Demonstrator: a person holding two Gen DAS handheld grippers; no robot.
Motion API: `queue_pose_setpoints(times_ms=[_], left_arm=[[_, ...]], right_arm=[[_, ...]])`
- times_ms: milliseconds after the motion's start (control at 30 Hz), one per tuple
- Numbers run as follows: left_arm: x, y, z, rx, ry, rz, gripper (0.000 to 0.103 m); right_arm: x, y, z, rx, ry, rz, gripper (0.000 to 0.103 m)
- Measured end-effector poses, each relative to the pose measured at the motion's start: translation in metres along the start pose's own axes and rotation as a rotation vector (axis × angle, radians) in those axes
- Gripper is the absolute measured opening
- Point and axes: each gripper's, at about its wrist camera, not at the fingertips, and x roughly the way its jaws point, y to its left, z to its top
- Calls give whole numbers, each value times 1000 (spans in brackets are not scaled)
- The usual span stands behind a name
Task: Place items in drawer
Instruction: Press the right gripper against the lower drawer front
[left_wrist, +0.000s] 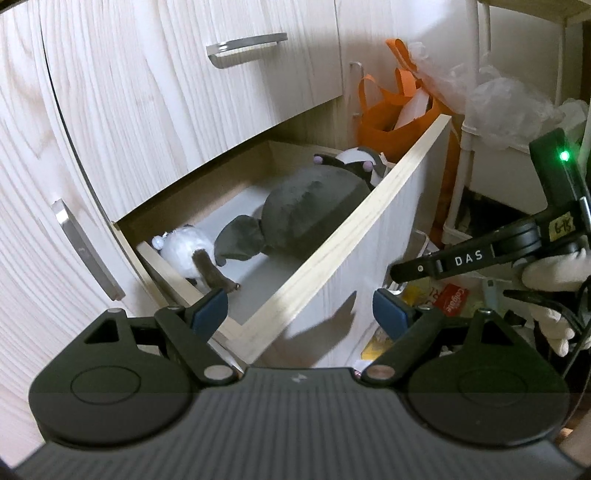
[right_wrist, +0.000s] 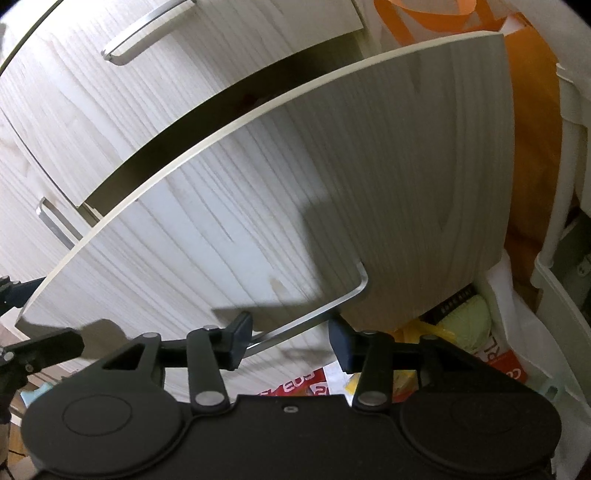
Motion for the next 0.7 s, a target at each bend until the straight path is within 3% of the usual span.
queue_pose_setpoints(times_ms=[167, 300, 467, 700], left_arm=[[6, 2, -3, -25, 20, -1, 86], [10, 10, -4, -150, 60, -87, 88], [13, 5, -7, -102, 44, -14, 88], [23, 10, -9, -113, 61, 8, 89]], right_arm=[[-3, 12, 6, -12, 13, -61, 54], [6, 6, 7, -20, 18, -68, 56], [25, 6, 5, -28, 18, -70, 57], [31, 7, 11, -32, 19, -54, 59]])
